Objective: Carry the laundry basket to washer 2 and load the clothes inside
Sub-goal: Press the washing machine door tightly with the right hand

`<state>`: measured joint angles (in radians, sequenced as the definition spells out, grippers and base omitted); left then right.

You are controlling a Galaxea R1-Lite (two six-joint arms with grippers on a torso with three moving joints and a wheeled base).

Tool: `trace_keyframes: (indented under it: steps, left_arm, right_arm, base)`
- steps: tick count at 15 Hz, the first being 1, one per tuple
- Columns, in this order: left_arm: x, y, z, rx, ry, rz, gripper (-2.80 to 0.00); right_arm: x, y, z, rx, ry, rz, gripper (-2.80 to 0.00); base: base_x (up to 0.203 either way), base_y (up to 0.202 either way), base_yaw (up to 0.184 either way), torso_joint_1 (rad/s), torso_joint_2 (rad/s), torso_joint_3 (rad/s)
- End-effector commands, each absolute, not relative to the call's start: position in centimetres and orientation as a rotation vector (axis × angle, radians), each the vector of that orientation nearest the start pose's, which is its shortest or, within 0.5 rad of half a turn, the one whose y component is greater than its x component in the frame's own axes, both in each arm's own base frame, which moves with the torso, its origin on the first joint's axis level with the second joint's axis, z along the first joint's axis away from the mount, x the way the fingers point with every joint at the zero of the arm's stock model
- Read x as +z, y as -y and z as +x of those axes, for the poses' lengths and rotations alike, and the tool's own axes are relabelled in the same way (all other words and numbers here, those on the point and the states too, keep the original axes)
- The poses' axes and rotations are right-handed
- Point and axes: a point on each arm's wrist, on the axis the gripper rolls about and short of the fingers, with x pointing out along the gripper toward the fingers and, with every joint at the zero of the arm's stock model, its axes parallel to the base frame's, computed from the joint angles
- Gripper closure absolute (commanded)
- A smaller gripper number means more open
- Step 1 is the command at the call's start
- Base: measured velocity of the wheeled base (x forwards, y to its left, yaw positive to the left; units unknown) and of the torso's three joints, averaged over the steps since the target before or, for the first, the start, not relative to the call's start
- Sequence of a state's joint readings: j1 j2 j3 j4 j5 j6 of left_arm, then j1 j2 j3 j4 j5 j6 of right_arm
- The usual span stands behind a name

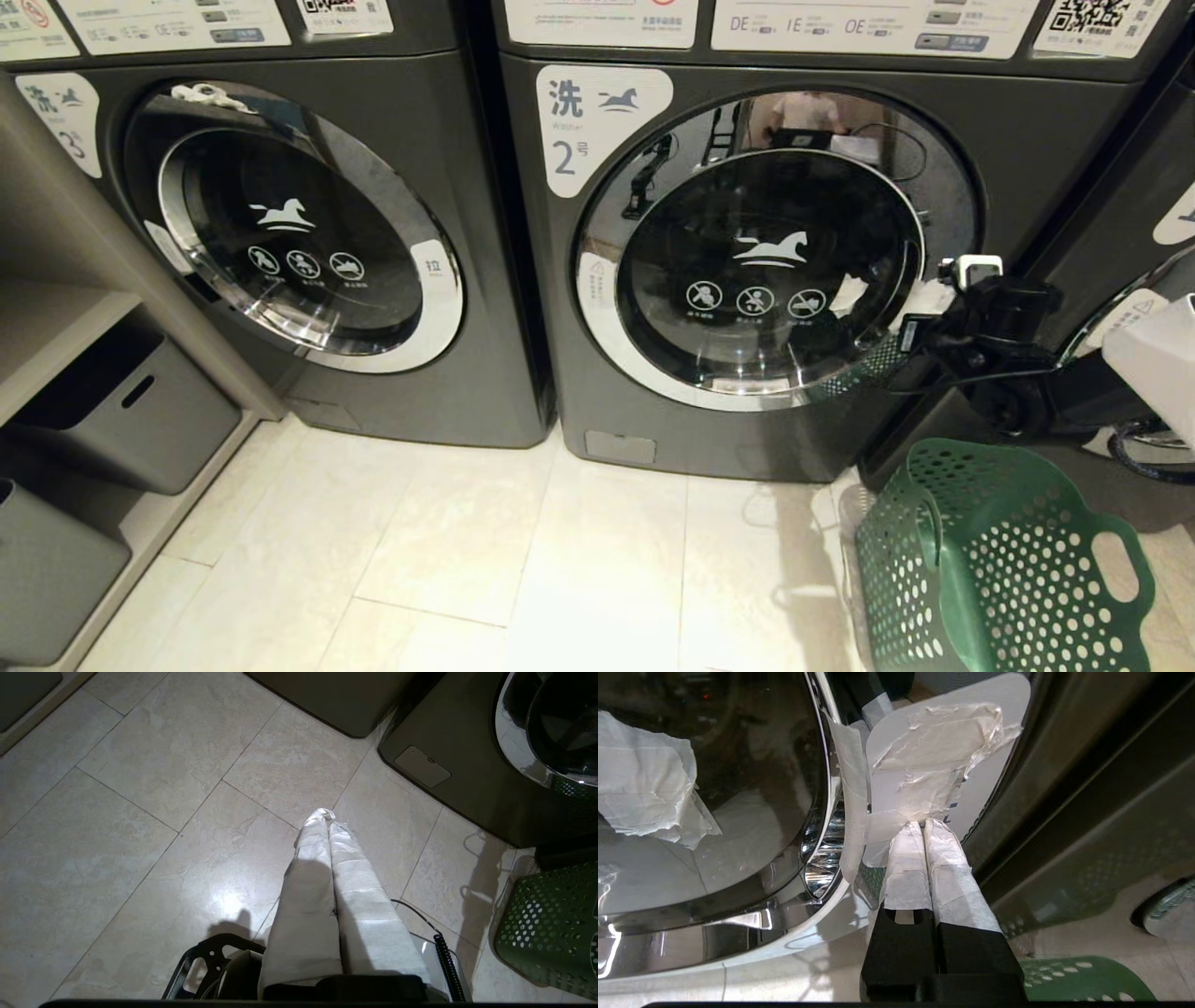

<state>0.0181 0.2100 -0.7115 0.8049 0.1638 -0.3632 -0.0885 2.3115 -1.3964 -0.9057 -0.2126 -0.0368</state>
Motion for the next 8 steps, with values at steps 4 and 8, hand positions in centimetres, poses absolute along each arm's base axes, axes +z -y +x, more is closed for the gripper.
trace_keyframes:
  steps: [4,8]
  left_arm:
    - [18.0,-0.2,-7.8,0.238,-0.288,-0.319,0.0]
    - [17.7,-0.2,-7.5,0.215,-0.311,-0.216,0.0]
  right_arm:
    - [11.4,6.3,49.4,-0.292,0.029,-0.036,0.0]
    - [15.5,5.3,44.8,-0.28,-0.015,-0.036,0.0]
  base:
    - [0.0,0.0,0.0,0.0,0.0,0.0]
    - [0.0,0.0,0.0,0.007,0.0,0.001]
